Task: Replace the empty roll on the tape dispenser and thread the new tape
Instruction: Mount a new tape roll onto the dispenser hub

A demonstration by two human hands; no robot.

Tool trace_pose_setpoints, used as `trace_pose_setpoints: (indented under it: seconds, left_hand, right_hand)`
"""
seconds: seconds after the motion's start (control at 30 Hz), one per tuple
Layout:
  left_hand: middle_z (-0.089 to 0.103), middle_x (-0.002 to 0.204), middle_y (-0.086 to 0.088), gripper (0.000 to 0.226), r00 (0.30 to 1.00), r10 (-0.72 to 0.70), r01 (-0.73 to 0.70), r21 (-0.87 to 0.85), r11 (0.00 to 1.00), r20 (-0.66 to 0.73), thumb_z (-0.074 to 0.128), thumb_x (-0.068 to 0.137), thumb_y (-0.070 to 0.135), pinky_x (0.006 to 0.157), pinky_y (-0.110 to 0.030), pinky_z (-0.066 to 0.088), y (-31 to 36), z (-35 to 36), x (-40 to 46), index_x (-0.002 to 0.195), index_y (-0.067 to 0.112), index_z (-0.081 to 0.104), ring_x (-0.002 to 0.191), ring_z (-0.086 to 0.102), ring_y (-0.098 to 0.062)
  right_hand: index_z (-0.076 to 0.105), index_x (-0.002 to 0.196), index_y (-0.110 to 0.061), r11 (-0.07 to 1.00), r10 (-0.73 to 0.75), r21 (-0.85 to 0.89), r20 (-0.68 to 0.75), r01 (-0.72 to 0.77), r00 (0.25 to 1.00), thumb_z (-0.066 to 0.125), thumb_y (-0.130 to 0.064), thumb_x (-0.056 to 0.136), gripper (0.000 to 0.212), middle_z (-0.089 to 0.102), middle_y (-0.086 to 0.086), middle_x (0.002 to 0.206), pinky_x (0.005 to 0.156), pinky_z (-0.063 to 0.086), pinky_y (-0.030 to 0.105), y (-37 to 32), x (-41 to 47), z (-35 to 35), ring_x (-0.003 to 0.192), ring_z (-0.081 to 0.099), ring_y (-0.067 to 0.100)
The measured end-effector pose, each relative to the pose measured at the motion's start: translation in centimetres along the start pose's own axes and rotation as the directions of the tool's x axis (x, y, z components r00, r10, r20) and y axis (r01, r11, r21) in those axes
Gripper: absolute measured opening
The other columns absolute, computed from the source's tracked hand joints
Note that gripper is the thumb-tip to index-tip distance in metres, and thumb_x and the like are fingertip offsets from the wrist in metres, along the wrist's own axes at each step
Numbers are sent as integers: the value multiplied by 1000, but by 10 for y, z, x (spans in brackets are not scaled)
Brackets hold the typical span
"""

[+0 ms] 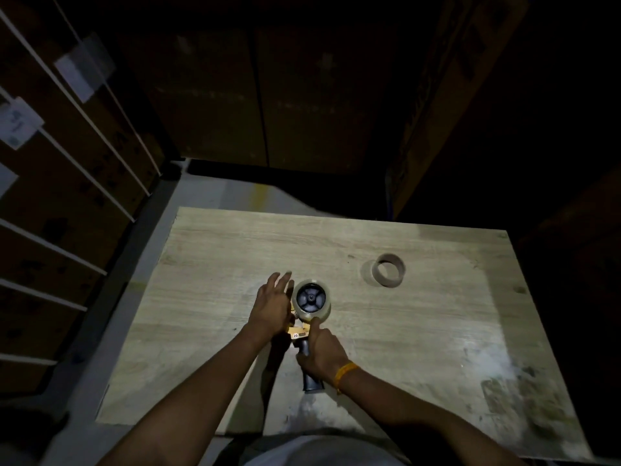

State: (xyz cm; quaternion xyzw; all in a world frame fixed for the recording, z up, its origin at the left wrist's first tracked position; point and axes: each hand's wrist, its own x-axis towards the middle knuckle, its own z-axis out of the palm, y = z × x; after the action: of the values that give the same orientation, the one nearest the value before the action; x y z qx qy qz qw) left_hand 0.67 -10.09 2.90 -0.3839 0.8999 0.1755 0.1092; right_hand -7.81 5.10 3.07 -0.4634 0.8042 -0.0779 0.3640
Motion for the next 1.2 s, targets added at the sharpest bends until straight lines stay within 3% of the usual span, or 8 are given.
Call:
trace_pose_setpoints:
  seconds: [0.17,0.4,0.6,0.7,0.8,0.87,1.0,1.2]
  left_hand:
    - [16,179,-5,70,998,40,-43,53,998,55,78,89,39,126,-49,28,-12,4,-3,151,11,59,164,12,-34]
    - [28,175,-10,46,997,23,-25,28,999,73,73,90,39,121,-50,38,-22,9,-6,126,10,78,161,20,-36]
    - [27,176,-11,28,997,48,-40,-140,989,56,75,87,33,120,-48,42,-32,-3,-14,109,20,85,161,18,-36]
    - [41,168,-11,24,995,-54,16,-415,910,-80,80,84,19,122,-41,36,-39,-6,-26,108,17,85,157,25,-35]
    - [62,146,-18,21,942,-257,90,-576,813,-215,76,84,3,107,-37,46,-42,3,-49,103,9,83,141,48,-36]
    - [72,121,-20,17,892,-406,171,-680,713,-200,76,85,-2,94,-31,51,-46,21,-63,100,6,80,116,66,-33]
    - [80,93,-12,15,848,-527,267,-810,523,-61,77,89,5,86,-52,65,-49,57,-81,103,12,76,89,78,-30]
    - [84,103,-13,24,854,-508,212,-818,535,-110,75,91,0,93,-49,64,-33,52,-84,113,6,82,97,80,-29]
  right_hand:
    - [32,153,-11,986,-26,-167,-16,23,1000,61,-36,92,72,66,18,121,71,46,36,2,-1,-2,104,66,38]
    - [30,155,-25,909,-207,-381,-64,168,976,75,-33,85,84,41,22,150,88,54,51,-13,2,1,130,46,45]
    - [55,134,-17,886,-350,-348,-64,308,935,61,-9,92,42,53,20,128,77,42,45,-23,12,-8,117,49,42]
    - [55,132,-20,879,-395,-316,-61,358,917,55,-12,94,39,53,20,123,73,32,39,-19,13,-9,114,48,40]
    - [54,132,-20,881,-394,-304,-44,363,918,59,-3,88,48,51,20,120,73,45,45,-15,18,-3,112,49,41]
    - [55,135,-19,871,-394,-333,-29,362,919,65,-3,86,52,52,21,122,77,47,46,-14,20,-3,114,50,42]
    - [59,133,-16,852,-408,-361,-6,378,913,71,-35,89,49,53,21,126,86,45,45,-18,21,-9,121,47,40]
    - [64,123,-28,686,-582,-536,2,492,813,75,-28,88,37,62,16,119,65,50,43,-15,18,-5,100,61,40]
